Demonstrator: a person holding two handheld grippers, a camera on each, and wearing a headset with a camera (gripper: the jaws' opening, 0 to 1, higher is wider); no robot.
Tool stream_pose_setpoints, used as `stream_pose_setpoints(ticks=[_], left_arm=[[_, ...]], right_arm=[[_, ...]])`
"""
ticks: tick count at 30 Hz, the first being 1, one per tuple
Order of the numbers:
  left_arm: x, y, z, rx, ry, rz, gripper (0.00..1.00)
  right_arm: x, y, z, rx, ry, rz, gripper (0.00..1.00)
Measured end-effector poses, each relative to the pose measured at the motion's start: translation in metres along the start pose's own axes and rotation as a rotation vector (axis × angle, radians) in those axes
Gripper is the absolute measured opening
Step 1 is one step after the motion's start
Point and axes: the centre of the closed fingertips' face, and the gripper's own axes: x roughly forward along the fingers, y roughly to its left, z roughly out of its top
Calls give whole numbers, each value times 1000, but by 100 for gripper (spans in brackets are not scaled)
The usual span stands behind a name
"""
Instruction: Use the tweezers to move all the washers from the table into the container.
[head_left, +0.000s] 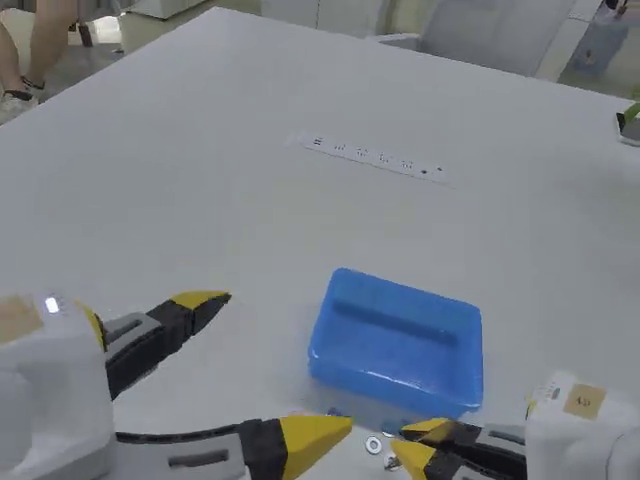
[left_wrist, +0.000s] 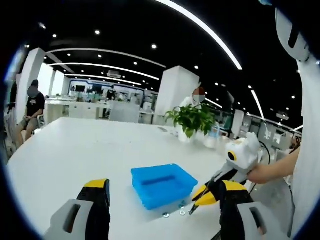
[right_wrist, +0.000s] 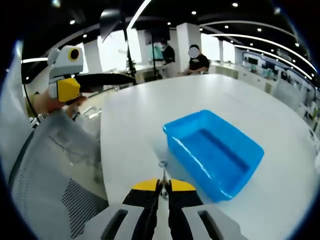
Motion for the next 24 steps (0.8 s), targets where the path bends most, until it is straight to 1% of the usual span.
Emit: stream_pose_setpoints(ticks=[1, 2, 3, 4, 5, 6, 7, 8, 9, 10, 11, 12, 13, 14, 15, 16, 17, 21, 24], left_arm=[[0, 5, 6, 50, -21, 20, 96], [-4, 15, 6, 56, -41, 35, 96], [-6, 19, 8, 52, -63, 47, 95], [-9, 21, 8, 46, -74, 48, 95], [-11, 24, 6, 56, -70, 58, 95], [-15, 35, 4, 70, -53, 103, 95], [-17, 43, 2, 77, -46, 132, 95], [-19, 51, 3, 81, -50, 155, 96], [-20, 53, 2, 71, -57, 148, 98], [-17, 48, -1, 51, -58, 140, 98], [-16, 47, -4, 36, -46, 131, 98], [-11, 38, -3, 50, -39, 131, 98], [-10, 37, -6, 68, -20, 130, 97], [-7, 31, -8, 92, 6, 127, 97], [-6, 29, -10, 103, 18, 123, 96], [-4, 24, -10, 114, 30, 120, 96], [-3, 22, -12, 123, 44, 117, 96], [0, 14, -9, 148, 50, 109, 95], [-1, 13, -6, 143, 42, 106, 95]], right_arm=[[0, 0, -1, 3, 3, 0, 3], [0, 0, -1, 6, 5, 1, 3], [0, 0, -1, 7, 6, 1, 3], [0, -1, -1, 9, 10, 2, 3], [0, -1, -2, 15, 14, 2, 3], [-1, -2, -2, 27, 15, -1, 3], [-1, -3, -2, 41, 11, 0, 3], [-1, -4, -2, 59, 8, -2, 3], [-1, -5, -3, 65, 7, -5, 3], [-1, -5, -3, 74, 4, -7, 3], [0, -6, -2, 91, 1, -6, 3], [0, -6, -2, 92, 2, -8, 3], [0, -7, -2, 92, 3, -8, 3], [0, -8, -1, 93, 10, -9, 3], [1, -8, -1, 96, 15, -9, 3], [1, -8, -1, 98, 21, -7, 3], [0, -7, -1, 95, 31, -1, 3], [-7, -8, 10, 76, 33, -6, 3], [-15, -10, 20, 78, 24, -3, 3]])
